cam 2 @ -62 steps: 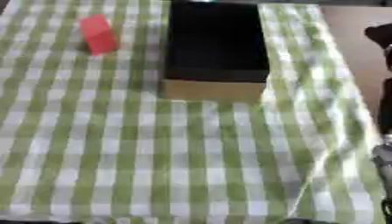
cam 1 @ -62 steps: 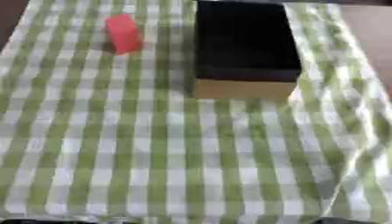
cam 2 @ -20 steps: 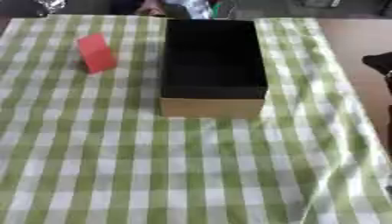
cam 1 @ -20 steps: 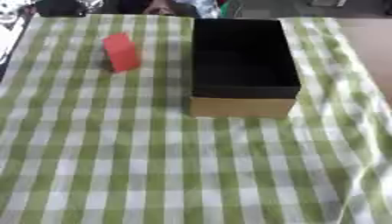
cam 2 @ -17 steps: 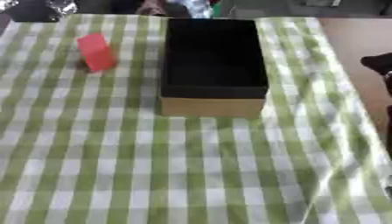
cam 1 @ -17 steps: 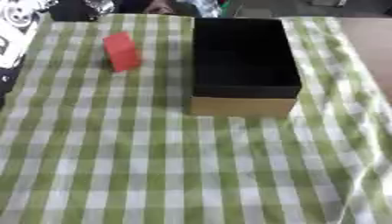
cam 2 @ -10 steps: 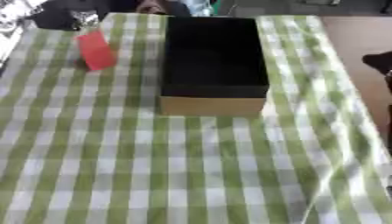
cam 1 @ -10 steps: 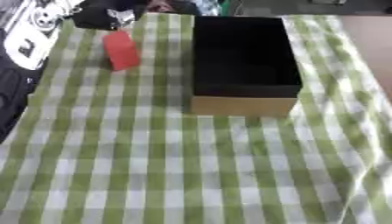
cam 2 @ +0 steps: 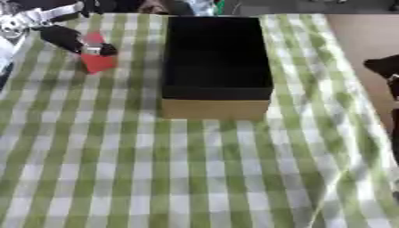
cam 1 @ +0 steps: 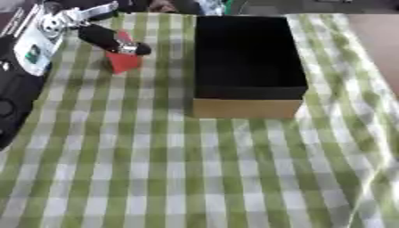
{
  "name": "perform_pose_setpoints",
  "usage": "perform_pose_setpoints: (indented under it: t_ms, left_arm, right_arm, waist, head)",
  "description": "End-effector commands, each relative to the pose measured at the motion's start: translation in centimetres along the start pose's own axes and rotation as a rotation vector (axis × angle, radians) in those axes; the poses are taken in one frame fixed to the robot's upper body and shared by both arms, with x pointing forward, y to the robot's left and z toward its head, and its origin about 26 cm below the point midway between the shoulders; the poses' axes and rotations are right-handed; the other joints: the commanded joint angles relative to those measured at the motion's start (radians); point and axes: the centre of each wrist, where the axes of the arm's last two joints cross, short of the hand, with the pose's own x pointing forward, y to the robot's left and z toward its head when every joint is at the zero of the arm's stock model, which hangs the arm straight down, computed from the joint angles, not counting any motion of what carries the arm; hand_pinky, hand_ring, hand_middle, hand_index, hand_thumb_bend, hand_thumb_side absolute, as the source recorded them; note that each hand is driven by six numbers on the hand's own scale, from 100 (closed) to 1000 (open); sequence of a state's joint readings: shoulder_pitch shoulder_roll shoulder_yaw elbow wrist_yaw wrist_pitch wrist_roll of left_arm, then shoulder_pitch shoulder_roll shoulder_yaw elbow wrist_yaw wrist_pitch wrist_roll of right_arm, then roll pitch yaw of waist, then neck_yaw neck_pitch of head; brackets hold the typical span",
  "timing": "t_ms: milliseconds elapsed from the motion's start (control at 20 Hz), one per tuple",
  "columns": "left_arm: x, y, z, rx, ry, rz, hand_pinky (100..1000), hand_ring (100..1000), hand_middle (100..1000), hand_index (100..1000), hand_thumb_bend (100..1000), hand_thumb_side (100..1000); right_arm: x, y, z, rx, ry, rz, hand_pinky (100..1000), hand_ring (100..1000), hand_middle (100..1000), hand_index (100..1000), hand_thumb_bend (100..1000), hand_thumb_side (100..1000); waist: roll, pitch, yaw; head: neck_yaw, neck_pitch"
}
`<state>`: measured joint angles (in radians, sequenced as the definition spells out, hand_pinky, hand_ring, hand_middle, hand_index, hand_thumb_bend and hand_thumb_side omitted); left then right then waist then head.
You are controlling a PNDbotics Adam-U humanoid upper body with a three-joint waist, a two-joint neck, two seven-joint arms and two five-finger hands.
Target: Pick up objects on the table and place them in the box.
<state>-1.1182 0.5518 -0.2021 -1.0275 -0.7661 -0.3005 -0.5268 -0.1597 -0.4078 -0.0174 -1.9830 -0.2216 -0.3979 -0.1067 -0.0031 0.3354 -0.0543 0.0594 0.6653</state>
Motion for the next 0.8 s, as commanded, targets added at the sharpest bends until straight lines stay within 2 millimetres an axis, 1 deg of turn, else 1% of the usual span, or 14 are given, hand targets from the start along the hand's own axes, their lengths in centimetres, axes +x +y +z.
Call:
perform_pose_setpoints:
  t_ms: [50,100,250,400,450,500,650,800]
  left_arm:
    - [-0.9,2.5,1.4,0.018,0.058,-0.045,806,899,903,1000,947,948]
    - [-1.1,2.7,1.6,0.016,0.075,-0.047,804,902,901,1000,1000,981]
    - [-1.6,3.0,2.1,0.015,0.119,-0.071,803,905,894,1000,1000,993]
    - [-2.0,3.1,2.4,0.021,0.152,-0.09,808,906,865,995,1000,1000]
    - [-2.2,3.2,2.5,0.026,0.163,-0.091,812,907,855,992,1000,1000]
    - [-2.4,3.2,2.6,0.029,0.175,-0.09,819,910,846,990,1000,1000]
    - [-3.0,3.2,2.9,0.021,0.218,-0.091,833,925,852,1000,1000,1000]
    - [-3.4,3.2,3.2,-0.003,0.258,-0.099,831,937,881,1000,1000,974]
  right_arm:
    - [0.5,0.0,-0.6,0.02,-0.03,0.006,828,707,604,816,100,878]
    - [0.5,0.1,-0.7,0.021,-0.031,0.007,828,708,604,816,100,878]
    - [0.5,0.1,-0.7,0.025,-0.034,0.009,829,708,603,815,100,879]
    - [0.5,0.1,-0.8,0.03,-0.039,0.011,830,708,603,813,100,879]
    - [0.5,0.2,-0.8,0.032,-0.04,0.012,830,708,602,813,100,863]
    - [0.5,0.2,-0.8,0.034,-0.04,0.014,831,709,602,813,100,881]
    - [0.5,0.3,-0.8,0.04,-0.038,0.018,832,709,602,812,100,884]
    - [0.5,0.4,-0.8,0.044,-0.04,0.022,833,710,601,812,100,885]
  waist:
    - [0.015,-0.001,-0.002]
    - [0.015,0.001,-0.003]
    - [0.017,0.009,-0.006]
    - [0.016,0.018,-0.009]
    - [0.017,0.022,-0.01]
    - [0.017,0.025,-0.01]
    - [0.019,0.035,-0.01]
    - [0.02,0.044,-0.011]
  head:
    - [0.004,-0.016]
    - [0.004,-0.017]
    - [0.003,-0.025]
    - [0.005,-0.033]
    - [0.007,-0.037]
    - [0.009,-0.039]
    - [0.012,-0.045]
    - [0.012,-0.052]
